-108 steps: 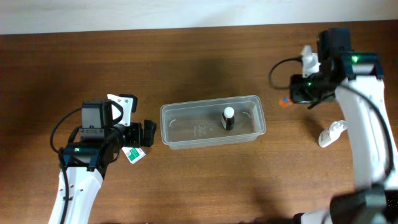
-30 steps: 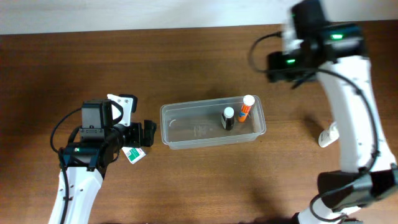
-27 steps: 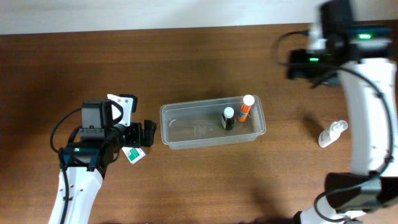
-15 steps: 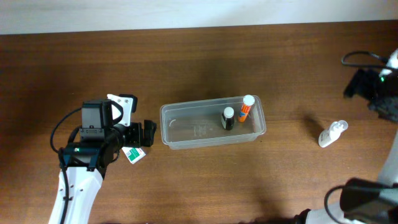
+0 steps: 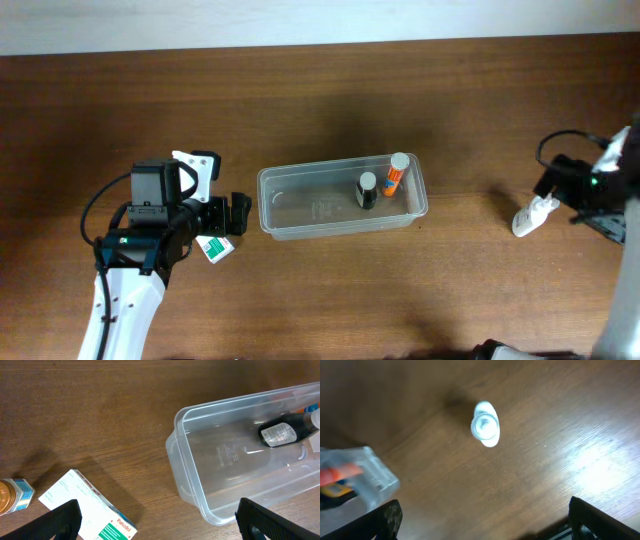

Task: Pack container
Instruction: 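Move the right gripper to the clear nozzle bottle and grasp it, then lower the clear bottle into the container and open the right gripper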

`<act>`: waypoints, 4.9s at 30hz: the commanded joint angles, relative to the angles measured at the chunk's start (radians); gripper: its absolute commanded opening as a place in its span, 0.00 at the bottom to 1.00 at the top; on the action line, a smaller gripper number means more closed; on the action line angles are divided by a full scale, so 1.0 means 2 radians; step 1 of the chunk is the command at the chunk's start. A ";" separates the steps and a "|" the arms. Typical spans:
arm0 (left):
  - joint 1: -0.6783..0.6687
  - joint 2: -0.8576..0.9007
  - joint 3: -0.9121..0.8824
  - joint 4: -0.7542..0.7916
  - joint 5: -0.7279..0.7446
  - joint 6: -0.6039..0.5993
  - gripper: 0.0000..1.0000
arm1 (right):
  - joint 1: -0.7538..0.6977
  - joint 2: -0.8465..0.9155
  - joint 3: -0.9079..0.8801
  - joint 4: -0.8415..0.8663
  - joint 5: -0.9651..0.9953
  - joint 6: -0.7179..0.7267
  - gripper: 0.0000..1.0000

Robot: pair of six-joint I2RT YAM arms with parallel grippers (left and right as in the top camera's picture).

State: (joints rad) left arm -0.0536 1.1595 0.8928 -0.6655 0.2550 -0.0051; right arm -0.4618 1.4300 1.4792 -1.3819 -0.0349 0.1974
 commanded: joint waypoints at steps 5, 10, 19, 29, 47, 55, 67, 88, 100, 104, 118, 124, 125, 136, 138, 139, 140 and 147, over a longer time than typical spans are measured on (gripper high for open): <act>-0.001 -0.001 0.010 0.001 0.006 -0.001 1.00 | -0.002 0.102 -0.010 0.027 -0.003 -0.015 0.98; -0.001 -0.001 0.010 0.001 0.006 -0.001 1.00 | -0.002 0.152 -0.010 0.045 -0.003 -0.023 0.99; -0.001 -0.002 0.010 0.001 0.006 -0.001 0.99 | -0.002 0.184 -0.010 0.059 -0.003 -0.030 0.71; -0.001 -0.002 0.010 0.001 0.006 -0.001 1.00 | -0.003 0.184 -0.010 0.058 -0.002 -0.031 0.46; -0.001 -0.001 0.010 0.001 0.006 -0.001 0.99 | -0.002 0.182 -0.009 0.057 -0.003 -0.031 0.21; -0.001 -0.001 0.010 0.001 0.006 -0.001 0.99 | 0.033 0.150 0.052 -0.013 -0.011 -0.055 0.18; -0.001 -0.002 0.010 0.001 0.006 -0.001 0.99 | 0.198 0.072 0.212 -0.101 -0.011 -0.087 0.17; -0.001 -0.001 0.010 -0.001 0.006 -0.001 0.99 | 0.343 0.083 0.079 0.003 -0.026 -0.029 0.14; -0.001 -0.001 0.010 -0.001 0.006 -0.001 1.00 | 0.359 0.085 -0.022 0.083 -0.026 -0.029 0.14; -0.001 -0.002 0.010 -0.001 0.006 -0.001 0.99 | 0.359 0.091 -0.041 0.105 -0.026 -0.029 0.14; -0.001 -0.002 0.010 -0.001 0.006 -0.001 1.00 | 0.359 0.140 -0.044 0.123 -0.025 -0.031 0.16; -0.001 -0.001 0.010 -0.001 0.006 -0.001 1.00 | 0.359 0.148 -0.044 0.124 -0.023 -0.031 0.41; -0.001 -0.001 0.010 -0.001 0.006 -0.001 0.99 | 0.359 0.148 -0.044 0.125 -0.024 -0.031 0.49; -0.001 -0.002 0.010 -0.001 0.006 -0.001 1.00 | 0.366 0.128 -0.035 0.116 -0.022 -0.072 0.50; -0.001 -0.002 0.010 -0.001 0.006 -0.001 0.99 | 0.368 0.111 -0.020 0.108 -0.014 -0.071 0.51; -0.001 -0.002 0.010 -0.001 0.006 -0.001 1.00 | 0.368 0.101 -0.014 0.106 -0.010 -0.068 0.51; -0.001 -0.002 0.010 -0.001 0.006 -0.001 1.00 | 0.367 0.088 -0.006 0.106 0.002 -0.058 0.52; -0.001 -0.002 0.010 -0.002 0.005 -0.001 1.00 | 0.306 0.003 0.016 0.123 0.068 0.002 0.88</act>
State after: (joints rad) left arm -0.0536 1.1595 0.8940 -0.6666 0.2550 -0.0051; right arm 0.2180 1.5085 1.4830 -1.1416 0.0265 0.1585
